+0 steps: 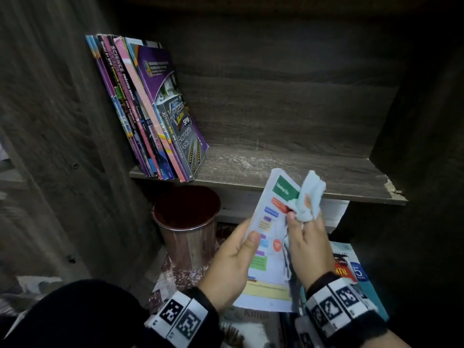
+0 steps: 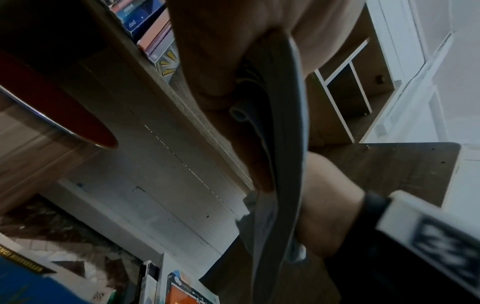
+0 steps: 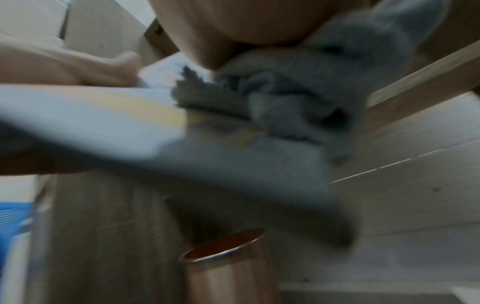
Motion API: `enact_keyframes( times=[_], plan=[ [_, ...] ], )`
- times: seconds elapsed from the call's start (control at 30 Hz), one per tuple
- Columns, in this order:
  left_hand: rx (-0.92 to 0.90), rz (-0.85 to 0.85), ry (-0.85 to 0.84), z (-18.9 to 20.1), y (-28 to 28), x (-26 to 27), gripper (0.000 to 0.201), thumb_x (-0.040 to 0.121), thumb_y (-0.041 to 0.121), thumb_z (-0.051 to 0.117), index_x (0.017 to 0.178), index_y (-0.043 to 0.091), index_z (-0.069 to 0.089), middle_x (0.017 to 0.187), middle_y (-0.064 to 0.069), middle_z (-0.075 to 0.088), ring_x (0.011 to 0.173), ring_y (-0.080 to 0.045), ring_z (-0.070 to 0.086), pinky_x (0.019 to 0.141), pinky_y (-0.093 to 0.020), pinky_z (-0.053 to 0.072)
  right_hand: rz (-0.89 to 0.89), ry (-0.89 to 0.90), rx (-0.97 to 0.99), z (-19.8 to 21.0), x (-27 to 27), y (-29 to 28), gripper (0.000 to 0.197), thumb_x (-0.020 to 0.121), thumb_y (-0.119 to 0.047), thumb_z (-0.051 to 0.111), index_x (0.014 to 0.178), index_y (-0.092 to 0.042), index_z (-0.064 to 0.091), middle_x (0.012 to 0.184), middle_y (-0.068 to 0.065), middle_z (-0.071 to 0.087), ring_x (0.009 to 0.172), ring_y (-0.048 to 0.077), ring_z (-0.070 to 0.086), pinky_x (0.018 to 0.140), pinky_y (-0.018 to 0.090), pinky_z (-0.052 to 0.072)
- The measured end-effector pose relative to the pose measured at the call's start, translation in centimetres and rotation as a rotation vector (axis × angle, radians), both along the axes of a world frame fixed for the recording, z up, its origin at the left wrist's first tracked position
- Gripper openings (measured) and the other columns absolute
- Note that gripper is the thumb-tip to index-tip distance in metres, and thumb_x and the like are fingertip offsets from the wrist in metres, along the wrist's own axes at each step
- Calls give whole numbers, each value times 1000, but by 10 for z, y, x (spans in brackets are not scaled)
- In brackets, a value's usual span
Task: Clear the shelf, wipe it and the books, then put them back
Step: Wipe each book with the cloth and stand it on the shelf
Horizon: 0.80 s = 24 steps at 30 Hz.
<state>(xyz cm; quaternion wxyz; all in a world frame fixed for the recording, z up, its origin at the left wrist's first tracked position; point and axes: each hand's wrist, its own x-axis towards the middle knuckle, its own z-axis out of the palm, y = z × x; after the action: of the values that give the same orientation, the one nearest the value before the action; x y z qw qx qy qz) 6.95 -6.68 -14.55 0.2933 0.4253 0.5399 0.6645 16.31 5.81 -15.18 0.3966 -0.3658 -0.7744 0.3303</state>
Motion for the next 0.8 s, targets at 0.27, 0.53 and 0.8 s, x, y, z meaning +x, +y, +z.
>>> enact_keyframes(
  times=[0.27, 0.53, 0.8],
  plan=[
    [-11, 90, -16, -4, 3, -13, 28, 97, 35, 39, 120, 34, 55, 116, 20, 67, 115, 1, 58, 94, -13, 44, 312, -82, 271, -4, -9, -42, 55, 93, -68, 13, 143, -48, 21, 157, -13, 23, 144, 5, 19, 115, 41, 29],
    [45, 27, -85, 19, 0, -21, 31, 93, 33, 48, 119, 23, 59, 113, -6, 71, 100, -23, 68, 83, -34, 55, -5, 297, -312, 31, 0, -3, 66, 87, -33, 66, 143, -43, 33, 130, -9, 53, 109, 3, 56, 88, 28, 51],
    [125, 156, -130, 53, 3, -84, 34, 89, 21, 53, 119, 10, 62, 109, -12, 72, 90, -25, 68, 73, -35, 57, 651, 482, -965, 46, 10, -9, 71, 39, -23, 95, 102, -1, 72, 108, 26, 68, 97, 43, 66, 78, 47, 58]
  ],
)
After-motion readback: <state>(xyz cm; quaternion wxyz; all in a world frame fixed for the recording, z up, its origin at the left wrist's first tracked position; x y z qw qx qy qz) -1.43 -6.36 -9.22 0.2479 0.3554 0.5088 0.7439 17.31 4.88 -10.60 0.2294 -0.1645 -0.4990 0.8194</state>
